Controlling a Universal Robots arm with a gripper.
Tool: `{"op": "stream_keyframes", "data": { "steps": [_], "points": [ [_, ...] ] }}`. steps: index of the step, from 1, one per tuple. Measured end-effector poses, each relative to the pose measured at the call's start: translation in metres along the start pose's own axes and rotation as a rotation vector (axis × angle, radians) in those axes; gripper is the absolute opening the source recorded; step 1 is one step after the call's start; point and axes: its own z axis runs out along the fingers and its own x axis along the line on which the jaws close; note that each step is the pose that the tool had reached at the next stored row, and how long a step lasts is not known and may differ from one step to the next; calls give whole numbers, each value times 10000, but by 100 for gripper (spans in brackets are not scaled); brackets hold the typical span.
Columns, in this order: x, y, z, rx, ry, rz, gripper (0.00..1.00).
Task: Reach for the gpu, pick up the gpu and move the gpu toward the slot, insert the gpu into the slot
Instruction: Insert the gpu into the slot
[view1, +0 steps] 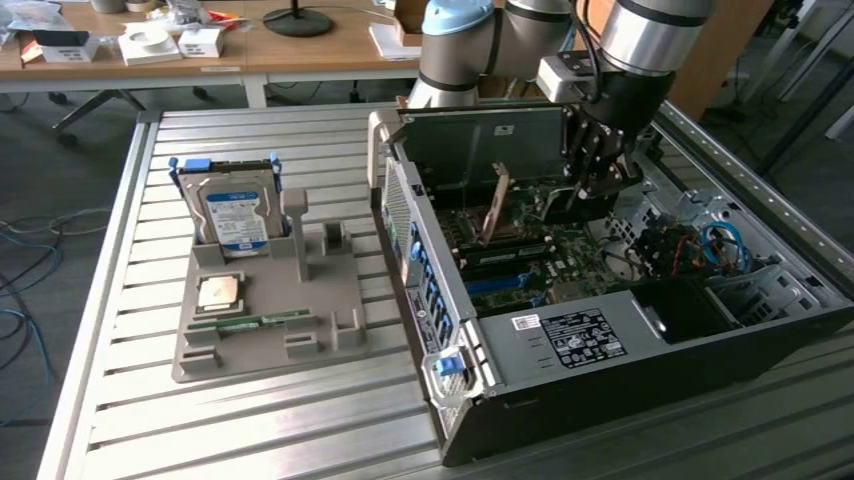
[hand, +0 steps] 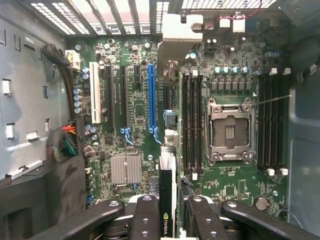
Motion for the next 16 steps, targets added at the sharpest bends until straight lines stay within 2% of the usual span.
{"op": "stream_keyframes", "data": {
  "steps": [8, 16],
  "points": [
    [3, 53, 5, 0, 0, 2, 27],
    [46, 54, 5, 0, -1, 1, 27]
  ]
}}
